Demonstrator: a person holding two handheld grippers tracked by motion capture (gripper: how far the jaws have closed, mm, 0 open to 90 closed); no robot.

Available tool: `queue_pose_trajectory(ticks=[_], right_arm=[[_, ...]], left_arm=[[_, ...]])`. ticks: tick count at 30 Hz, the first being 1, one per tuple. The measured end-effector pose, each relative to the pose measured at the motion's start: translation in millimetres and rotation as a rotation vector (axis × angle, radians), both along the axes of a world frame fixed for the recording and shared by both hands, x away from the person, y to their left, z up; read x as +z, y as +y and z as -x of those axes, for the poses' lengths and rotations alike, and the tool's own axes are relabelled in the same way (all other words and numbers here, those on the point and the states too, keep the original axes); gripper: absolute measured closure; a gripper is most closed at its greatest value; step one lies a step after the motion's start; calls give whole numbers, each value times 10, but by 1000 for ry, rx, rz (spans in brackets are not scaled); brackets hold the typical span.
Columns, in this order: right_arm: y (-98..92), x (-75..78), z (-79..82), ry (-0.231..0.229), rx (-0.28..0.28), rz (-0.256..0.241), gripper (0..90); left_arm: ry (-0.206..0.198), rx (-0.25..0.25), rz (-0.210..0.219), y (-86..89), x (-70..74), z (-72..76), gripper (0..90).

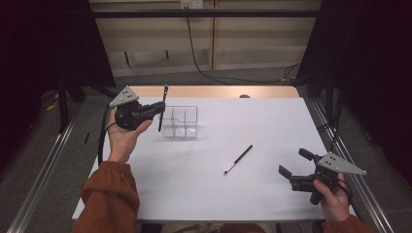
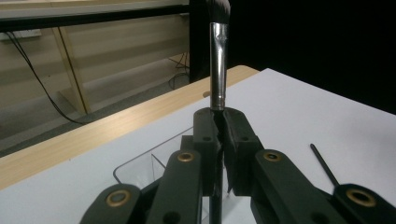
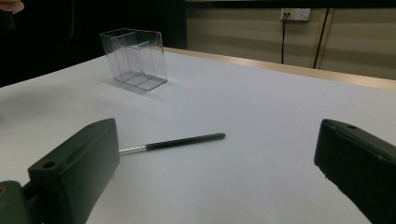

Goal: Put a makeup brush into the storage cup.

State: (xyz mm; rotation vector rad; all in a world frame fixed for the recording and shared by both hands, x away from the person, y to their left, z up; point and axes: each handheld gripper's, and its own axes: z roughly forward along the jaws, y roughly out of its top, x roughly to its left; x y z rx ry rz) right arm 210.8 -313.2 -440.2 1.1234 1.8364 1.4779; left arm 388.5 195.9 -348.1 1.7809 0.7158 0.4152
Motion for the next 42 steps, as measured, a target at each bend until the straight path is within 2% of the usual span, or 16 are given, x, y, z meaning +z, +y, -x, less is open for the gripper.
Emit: queue_pose_trajectory(ticks=[20, 28, 33, 35, 42], right_arm=[[-4, -1, 0, 0, 2, 0, 0], [-6, -4, -2, 1, -1, -2, 0], [-6, -3, 0, 0, 1, -2, 0], [-6, -4, 0, 0, 2, -2, 0], [-5, -4, 0, 1, 1, -2, 0]], left_arm=[[3, 40, -1, -88, 116, -260, 846], [-1, 34, 3, -143, 142, -334, 846], [-5, 55, -4, -142, 172, -389, 846], [8, 60, -11, -138, 172, -417, 846], [13, 77, -18, -158, 113, -525, 846]])
